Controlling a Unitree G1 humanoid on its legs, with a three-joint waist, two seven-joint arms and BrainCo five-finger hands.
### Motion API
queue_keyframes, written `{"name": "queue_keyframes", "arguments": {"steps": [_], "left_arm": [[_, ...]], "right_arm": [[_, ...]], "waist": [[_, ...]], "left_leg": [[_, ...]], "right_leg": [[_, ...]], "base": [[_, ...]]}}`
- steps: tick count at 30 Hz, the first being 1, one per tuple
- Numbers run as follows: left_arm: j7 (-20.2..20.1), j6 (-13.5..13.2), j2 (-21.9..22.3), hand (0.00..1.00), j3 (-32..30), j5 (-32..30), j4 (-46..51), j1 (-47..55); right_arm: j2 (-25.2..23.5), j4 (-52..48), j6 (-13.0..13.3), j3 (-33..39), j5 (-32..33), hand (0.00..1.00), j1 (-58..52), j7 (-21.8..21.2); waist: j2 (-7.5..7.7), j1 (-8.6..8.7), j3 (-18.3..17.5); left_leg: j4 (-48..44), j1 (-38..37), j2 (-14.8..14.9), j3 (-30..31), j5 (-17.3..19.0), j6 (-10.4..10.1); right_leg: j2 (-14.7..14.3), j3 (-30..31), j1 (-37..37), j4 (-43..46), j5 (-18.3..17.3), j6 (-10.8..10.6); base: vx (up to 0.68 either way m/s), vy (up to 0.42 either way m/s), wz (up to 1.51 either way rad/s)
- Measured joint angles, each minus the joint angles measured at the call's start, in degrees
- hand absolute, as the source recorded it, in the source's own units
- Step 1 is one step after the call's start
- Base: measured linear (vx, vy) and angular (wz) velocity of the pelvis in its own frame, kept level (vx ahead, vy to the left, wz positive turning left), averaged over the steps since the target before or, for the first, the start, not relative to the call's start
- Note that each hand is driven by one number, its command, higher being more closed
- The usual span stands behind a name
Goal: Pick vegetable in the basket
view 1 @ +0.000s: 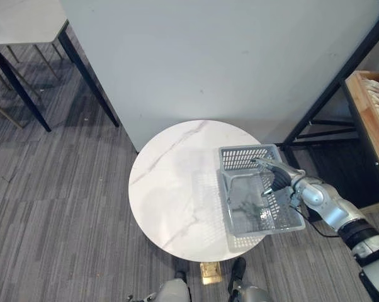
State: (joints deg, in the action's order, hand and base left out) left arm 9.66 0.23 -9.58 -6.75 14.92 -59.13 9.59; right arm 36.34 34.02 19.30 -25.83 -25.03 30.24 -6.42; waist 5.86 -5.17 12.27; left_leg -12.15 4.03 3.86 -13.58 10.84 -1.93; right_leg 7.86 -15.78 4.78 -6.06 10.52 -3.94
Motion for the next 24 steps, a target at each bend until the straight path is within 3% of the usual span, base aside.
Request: {"name": "queue_keyframes", "arguments": {"steps": [12,24], "left_arm": [[-0.1,0.0,-0.2,0.00,-0.4,0.0,0.9,0.0],[-1.4,-0.2,-0.4,0.00,-0.3,0.6,2.2,-0.3]], "right_arm": [[-1.5,6.5,0.0,0.7,-2.1,0.00,0.0,4.2],[-1.4,11.9,1.1,4.8,-2.1,0.00,2.5,9.1]], "waist": [[-0.44,-0.33,-0.1],[-3.47,-0.54,1.6]], "left_leg": [[-1.1,2.4,0.0,1.1,0.0,0.0],[-3.2,6.9,0.9,3.7,0.3,0.0]], "right_leg": [[0.2,-0.6,1.4,0.3,0.6,0.0],[-0.2,-0.6,4.0,1.4,2.0,0.4]], "base": [[-0.02,0.007,0.04],[-0.05,0.007,0.06]]}}
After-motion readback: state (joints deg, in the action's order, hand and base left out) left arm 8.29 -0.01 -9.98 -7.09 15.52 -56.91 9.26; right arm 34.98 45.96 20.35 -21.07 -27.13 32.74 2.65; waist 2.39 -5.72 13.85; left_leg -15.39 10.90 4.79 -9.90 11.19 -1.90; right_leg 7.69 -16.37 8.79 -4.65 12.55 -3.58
